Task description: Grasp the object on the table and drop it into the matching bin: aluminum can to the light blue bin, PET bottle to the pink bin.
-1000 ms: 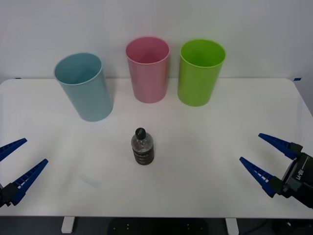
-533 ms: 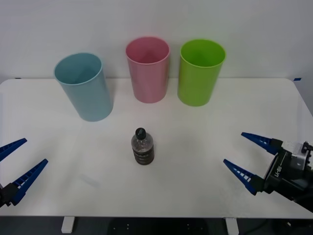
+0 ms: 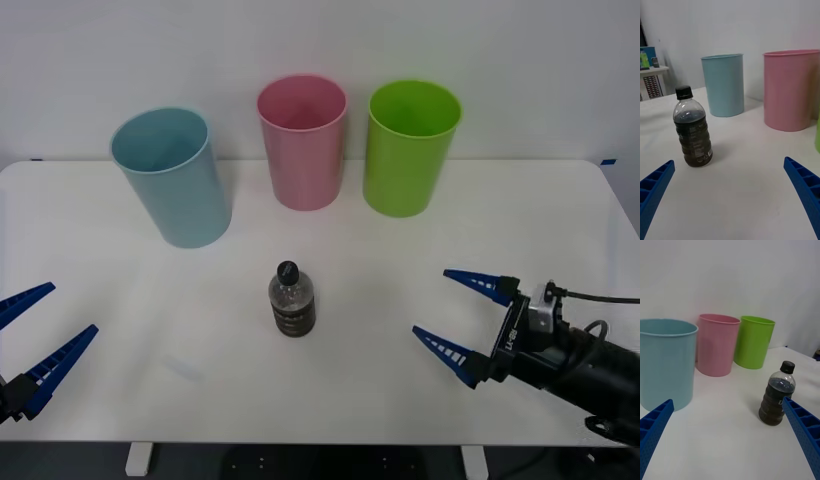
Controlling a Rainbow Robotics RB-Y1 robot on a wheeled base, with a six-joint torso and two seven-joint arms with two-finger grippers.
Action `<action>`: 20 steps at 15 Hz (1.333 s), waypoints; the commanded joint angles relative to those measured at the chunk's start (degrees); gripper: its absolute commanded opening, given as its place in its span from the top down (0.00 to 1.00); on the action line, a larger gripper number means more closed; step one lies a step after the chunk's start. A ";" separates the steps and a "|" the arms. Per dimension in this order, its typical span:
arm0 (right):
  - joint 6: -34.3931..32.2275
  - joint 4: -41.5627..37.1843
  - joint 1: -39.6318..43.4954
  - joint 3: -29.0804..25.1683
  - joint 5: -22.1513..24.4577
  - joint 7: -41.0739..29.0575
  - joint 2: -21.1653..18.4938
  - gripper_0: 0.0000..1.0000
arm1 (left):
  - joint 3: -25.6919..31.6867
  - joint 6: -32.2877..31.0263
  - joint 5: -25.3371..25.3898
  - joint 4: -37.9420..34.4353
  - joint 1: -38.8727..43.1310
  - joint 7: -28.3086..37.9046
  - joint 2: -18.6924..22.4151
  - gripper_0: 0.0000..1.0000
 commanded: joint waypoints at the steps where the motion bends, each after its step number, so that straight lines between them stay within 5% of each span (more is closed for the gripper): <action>1: 1.56 1.87 -2.16 3.36 0.20 0.24 -0.01 0.00 | 0.00 0.00 0.00 0.00 0.00 0.00 0.00 0.00; 9: 12.81 1.87 -6.37 16.19 0.20 0.68 -0.01 0.00 | 0.00 0.00 0.00 0.00 0.00 0.00 0.00 0.00; 20: 23.97 1.87 -10.24 26.91 0.11 1.38 0.25 0.00 | 0.00 0.00 0.00 0.00 0.00 0.00 0.00 0.00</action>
